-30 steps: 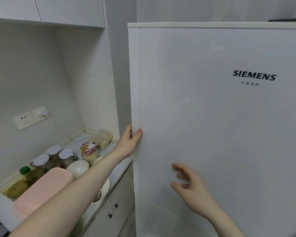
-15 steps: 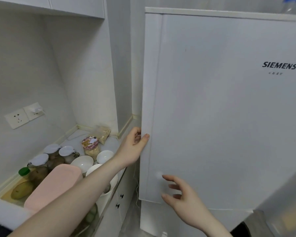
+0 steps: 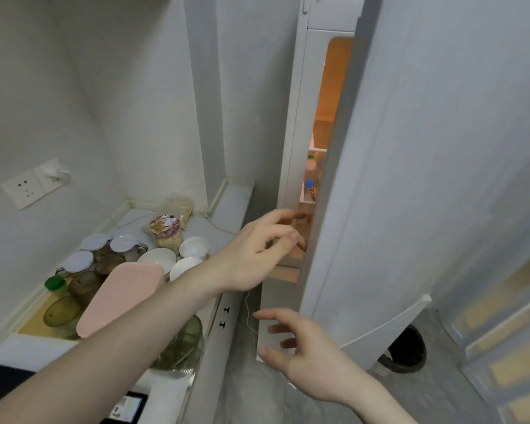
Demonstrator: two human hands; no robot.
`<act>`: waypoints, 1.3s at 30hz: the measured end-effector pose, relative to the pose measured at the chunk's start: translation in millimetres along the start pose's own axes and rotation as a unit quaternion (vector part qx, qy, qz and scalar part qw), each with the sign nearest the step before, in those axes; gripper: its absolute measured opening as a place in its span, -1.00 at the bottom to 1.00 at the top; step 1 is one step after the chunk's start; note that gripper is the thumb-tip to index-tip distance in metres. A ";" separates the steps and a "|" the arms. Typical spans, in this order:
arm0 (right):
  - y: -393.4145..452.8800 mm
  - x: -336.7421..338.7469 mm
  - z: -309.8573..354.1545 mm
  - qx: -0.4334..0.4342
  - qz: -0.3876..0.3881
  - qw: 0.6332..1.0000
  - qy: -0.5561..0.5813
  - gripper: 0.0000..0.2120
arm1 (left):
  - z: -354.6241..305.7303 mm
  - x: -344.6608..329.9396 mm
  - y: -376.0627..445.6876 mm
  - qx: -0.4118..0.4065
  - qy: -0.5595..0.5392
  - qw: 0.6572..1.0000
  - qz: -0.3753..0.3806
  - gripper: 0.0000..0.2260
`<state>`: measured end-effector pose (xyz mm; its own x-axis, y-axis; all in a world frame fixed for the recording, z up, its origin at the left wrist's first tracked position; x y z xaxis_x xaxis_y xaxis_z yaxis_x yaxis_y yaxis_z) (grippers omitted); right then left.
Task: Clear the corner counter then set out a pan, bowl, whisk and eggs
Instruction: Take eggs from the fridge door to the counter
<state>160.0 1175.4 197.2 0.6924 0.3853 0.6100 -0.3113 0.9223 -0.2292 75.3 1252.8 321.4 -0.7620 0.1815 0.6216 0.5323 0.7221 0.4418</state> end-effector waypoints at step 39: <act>-163.8 154.9 -68.6 -0.112 -0.373 0.911 0.136 -0.70 | -33.3 -110.4 51.4 -0.048 -0.036 0.988 0.144 -0.84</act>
<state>362.9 1086.2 277.2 0.8022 -0.3853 0.4562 0.4313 0.9022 0.0036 199.0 1247.6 297.0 -0.5968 0.4192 0.6842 0.7602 0.5684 0.3148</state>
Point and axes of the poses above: each hand's wrist, its own y-axis towards the middle knuckle, its own x-axis out of the back of the hand, z = x × y, the point moved 10 cm from there along y, towards the middle knuckle, and after that the axes turned 11 degrees about -x, right-handed, at the moved point
